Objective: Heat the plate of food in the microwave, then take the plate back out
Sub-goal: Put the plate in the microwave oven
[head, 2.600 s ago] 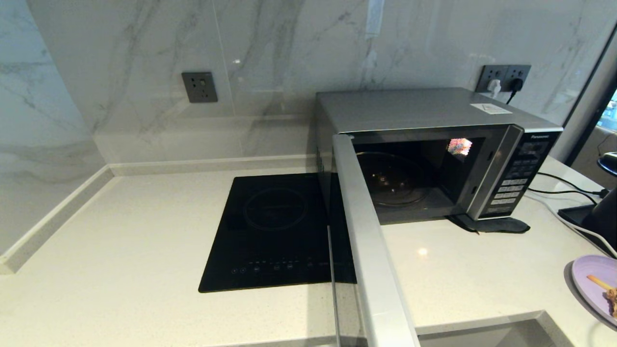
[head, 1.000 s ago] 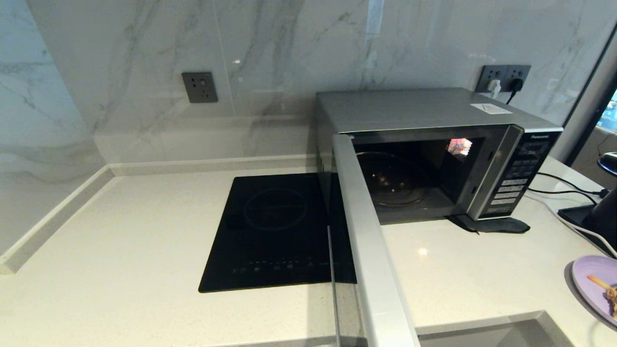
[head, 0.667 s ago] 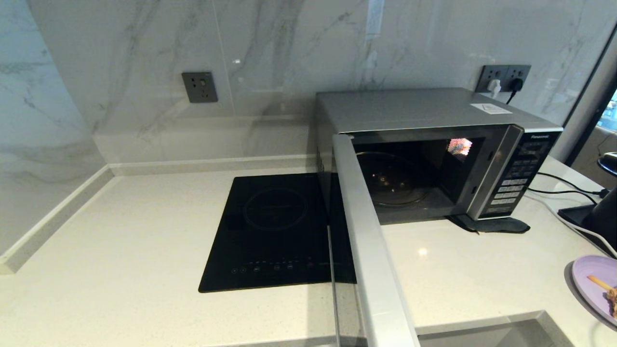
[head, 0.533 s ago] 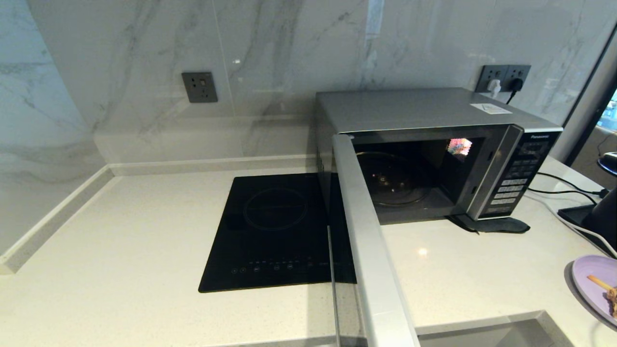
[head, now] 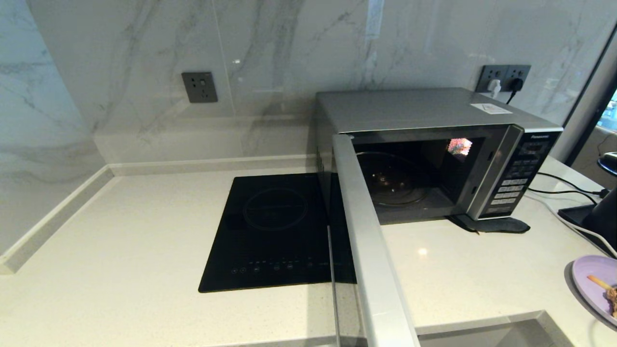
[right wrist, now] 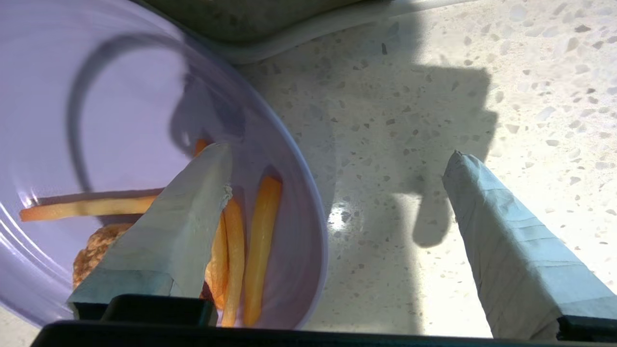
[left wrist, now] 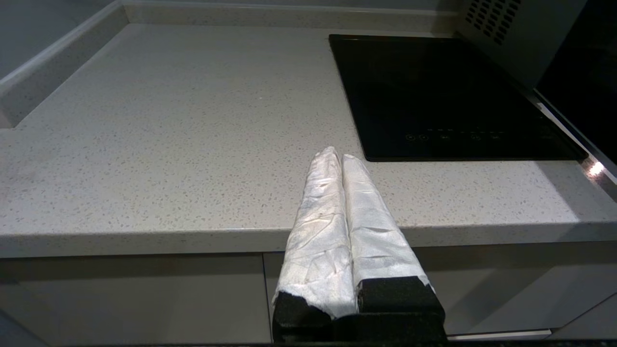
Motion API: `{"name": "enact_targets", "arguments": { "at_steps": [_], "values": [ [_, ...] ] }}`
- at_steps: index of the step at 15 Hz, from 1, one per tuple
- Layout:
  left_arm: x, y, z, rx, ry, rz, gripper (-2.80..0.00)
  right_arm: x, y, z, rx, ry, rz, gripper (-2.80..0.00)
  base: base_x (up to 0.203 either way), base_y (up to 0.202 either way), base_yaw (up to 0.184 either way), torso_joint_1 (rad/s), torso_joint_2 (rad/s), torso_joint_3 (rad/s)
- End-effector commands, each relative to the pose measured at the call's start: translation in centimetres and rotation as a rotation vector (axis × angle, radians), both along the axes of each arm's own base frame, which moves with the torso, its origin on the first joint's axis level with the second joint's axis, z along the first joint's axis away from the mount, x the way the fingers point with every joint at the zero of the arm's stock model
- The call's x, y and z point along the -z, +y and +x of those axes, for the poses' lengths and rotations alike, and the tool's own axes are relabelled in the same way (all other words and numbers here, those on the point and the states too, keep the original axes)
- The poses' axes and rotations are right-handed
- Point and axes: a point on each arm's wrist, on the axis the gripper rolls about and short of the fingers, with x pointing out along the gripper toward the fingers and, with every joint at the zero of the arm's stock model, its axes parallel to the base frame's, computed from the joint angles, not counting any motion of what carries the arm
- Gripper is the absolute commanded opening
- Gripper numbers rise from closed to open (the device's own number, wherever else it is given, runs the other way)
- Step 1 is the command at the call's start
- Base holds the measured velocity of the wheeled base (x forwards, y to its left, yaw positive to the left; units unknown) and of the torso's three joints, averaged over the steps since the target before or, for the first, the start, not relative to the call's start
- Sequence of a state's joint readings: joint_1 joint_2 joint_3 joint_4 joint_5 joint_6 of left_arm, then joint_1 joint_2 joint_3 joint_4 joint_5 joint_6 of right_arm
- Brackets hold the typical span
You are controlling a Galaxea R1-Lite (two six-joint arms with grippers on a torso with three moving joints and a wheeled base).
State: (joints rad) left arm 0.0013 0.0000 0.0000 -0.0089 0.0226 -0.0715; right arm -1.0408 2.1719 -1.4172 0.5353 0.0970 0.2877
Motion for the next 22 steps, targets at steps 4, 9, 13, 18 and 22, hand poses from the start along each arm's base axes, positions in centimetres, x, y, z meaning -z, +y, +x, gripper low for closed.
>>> {"name": "enact_targets", "arguments": {
  "at_steps": [4,9,13,18,22],
  "values": [
    [0.0,0.0,0.0,-0.001,0.001,-0.001,-2.80,0.6,0.1,0.4,-0.007,0.015,0.009,0.00,0.000,0.000,0.000,0.000,0.00,0.000],
    [0.0,0.0,0.0,-0.001,0.001,-0.001,-2.80,0.3,0.1,0.5,-0.007,0.005,0.007,-2.80,0.000,0.000,0.000,0.000,0.00,0.000],
    [0.0,0.0,0.0,-0.001,0.001,-0.001,-2.80,0.3,0.0,0.5,-0.008,-0.002,0.007,-2.80,0.000,0.000,0.000,0.000,0.00,0.000],
    [0.0,0.0,0.0,-0.001,0.001,-0.001,-2.80,0.0,0.0,0.5,-0.007,-0.008,0.002,-2.80,0.000,0.000,0.000,0.000,0.00,0.000],
    [0.0,0.0,0.0,-0.001,0.001,-0.001,-2.80,-0.5,0.3,0.4,-0.020,-0.053,0.018,-2.80,0.000,0.000,0.000,0.000,0.00,0.000]
  ]
}}
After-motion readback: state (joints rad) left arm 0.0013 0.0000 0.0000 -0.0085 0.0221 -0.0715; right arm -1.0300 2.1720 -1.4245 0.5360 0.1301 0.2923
